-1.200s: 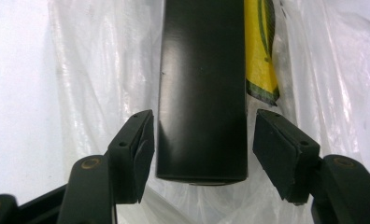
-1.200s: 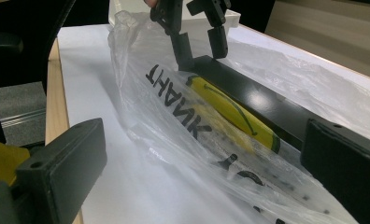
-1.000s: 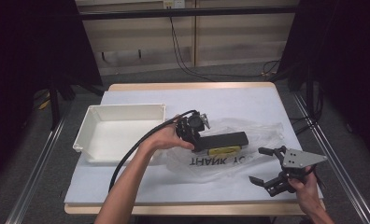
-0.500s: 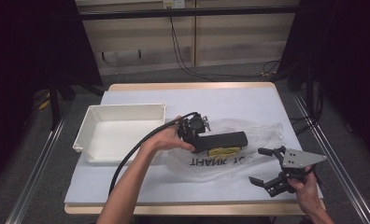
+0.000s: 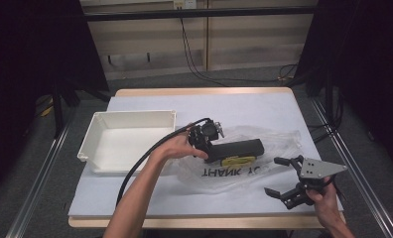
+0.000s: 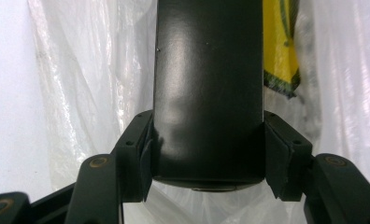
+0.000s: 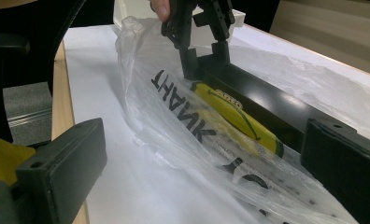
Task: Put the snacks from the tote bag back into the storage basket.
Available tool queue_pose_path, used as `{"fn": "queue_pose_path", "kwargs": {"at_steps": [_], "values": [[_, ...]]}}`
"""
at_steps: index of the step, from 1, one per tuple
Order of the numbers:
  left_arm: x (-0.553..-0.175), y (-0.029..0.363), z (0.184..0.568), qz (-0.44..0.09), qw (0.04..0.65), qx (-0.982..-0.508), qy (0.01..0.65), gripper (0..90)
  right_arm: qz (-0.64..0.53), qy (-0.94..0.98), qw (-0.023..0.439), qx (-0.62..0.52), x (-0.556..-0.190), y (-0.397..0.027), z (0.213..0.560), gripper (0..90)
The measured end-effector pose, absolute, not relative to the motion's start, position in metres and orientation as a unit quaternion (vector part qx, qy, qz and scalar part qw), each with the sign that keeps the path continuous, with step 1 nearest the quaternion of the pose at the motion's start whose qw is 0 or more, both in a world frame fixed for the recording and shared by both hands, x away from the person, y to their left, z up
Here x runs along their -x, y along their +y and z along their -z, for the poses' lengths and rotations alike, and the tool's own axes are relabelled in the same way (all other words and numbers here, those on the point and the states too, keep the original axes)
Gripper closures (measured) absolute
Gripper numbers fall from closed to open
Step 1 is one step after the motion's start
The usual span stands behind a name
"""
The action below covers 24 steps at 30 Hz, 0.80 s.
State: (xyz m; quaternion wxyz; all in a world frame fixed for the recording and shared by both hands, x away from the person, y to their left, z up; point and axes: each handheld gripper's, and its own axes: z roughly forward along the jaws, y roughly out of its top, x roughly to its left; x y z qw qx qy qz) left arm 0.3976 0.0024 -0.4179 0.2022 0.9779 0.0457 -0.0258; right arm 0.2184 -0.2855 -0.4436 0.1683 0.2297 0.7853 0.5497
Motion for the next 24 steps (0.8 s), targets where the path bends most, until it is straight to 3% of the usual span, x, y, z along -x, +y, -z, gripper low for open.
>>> {"fn": "queue_pose_path", "kwargs": {"at_steps": [24], "values": [[-0.388,0.013,0.382,0.011,0.275,-0.96,0.044,43.5,-0.553,0.781,0.175,-0.231,-0.215,-0.29,0.44,0.0]]}}
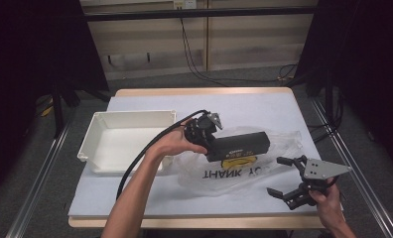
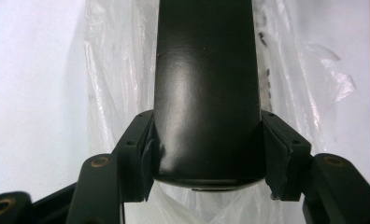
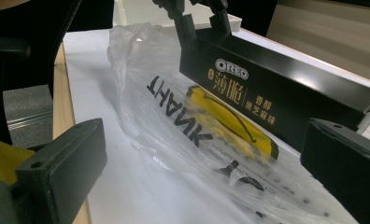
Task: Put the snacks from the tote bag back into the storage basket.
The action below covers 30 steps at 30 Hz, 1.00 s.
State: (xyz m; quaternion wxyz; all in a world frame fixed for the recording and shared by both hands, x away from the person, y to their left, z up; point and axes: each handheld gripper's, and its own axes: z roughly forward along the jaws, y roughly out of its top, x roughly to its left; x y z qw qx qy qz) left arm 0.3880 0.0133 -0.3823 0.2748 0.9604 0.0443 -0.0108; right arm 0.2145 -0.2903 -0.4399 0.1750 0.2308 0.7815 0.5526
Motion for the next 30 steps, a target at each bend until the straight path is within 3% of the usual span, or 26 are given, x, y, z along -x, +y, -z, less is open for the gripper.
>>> {"fn": "queue_pose_path", "kwargs": {"at_steps": [13,21,30], "values": [[-0.381,0.028,0.368,-0.006,0.295,-0.954,0.043,43.4,-0.552,0.787,0.17,-0.216,-0.223,-0.307,0.427,0.0],[-0.376,0.04,0.362,-0.012,0.305,-0.951,0.046,43.4,-0.544,0.802,0.144,-0.199,-0.244,-0.314,0.423,0.3],[-0.37,0.051,0.353,-0.021,0.313,-0.948,0.046,43.4,-0.558,0.783,0.146,-0.234,-0.247,-0.318,0.446,0.0]]}}
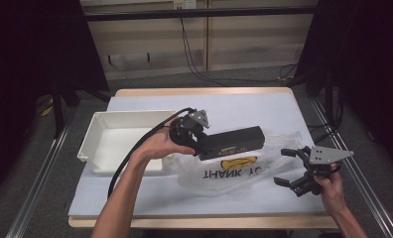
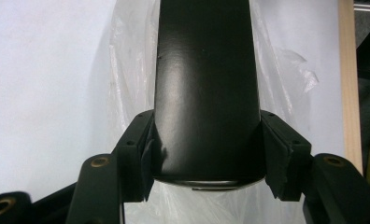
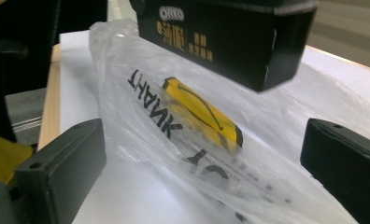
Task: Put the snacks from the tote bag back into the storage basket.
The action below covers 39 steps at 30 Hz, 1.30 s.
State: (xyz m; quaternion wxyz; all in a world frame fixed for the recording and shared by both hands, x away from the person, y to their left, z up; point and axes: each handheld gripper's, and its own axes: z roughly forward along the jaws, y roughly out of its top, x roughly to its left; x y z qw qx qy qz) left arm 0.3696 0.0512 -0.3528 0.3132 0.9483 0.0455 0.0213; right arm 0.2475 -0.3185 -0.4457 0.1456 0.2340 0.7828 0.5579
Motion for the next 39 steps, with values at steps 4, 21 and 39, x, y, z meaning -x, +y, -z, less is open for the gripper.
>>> {"fn": "queue_pose_path", "kwargs": {"at_steps": [4,21,39], "values": [[-0.366,0.056,0.35,-0.024,0.321,-0.946,0.045,43.4,-0.556,0.767,0.165,-0.274,-0.239,-0.317,0.453,0.1],[-0.365,0.097,0.335,-0.03,0.334,-0.94,0.054,43.4,-0.571,0.726,0.246,-0.293,-0.214,-0.316,0.474,0.0],[-0.368,0.135,0.324,-0.035,0.327,-0.942,0.068,43.3,-0.58,0.708,0.263,-0.305,-0.205,-0.315,0.48,0.0]]}}
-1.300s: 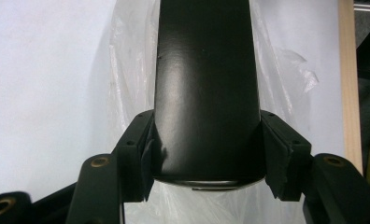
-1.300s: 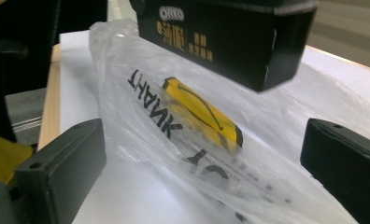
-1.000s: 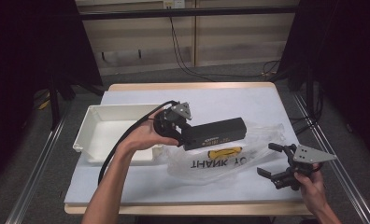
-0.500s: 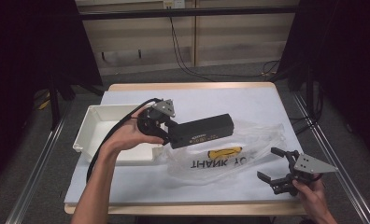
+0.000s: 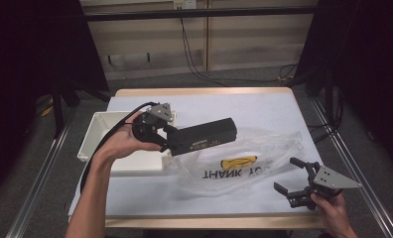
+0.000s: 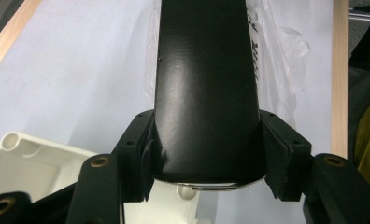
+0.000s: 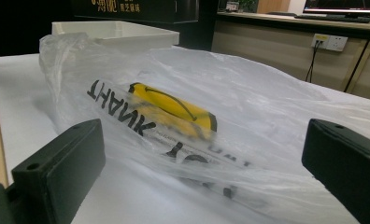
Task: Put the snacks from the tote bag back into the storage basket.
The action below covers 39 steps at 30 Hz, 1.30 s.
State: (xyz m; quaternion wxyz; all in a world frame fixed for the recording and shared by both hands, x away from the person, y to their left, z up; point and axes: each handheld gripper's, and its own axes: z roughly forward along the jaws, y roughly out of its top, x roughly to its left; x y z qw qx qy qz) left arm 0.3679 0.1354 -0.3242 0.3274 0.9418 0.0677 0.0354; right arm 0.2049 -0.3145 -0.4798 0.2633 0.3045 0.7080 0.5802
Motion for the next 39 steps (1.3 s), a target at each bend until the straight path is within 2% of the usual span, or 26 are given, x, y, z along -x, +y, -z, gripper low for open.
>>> {"fn": "queue_pose_path", "kwargs": {"at_steps": [31,39], "values": [[-0.378,0.211,0.314,-0.067,0.343,-0.929,0.12,43.3,-0.577,0.711,0.275,-0.293,-0.204,-0.317,0.481,0.0],[-0.383,0.233,0.314,-0.075,0.345,-0.925,0.138,43.4,-0.592,0.703,0.26,-0.296,-0.211,-0.321,0.483,0.0]]}}
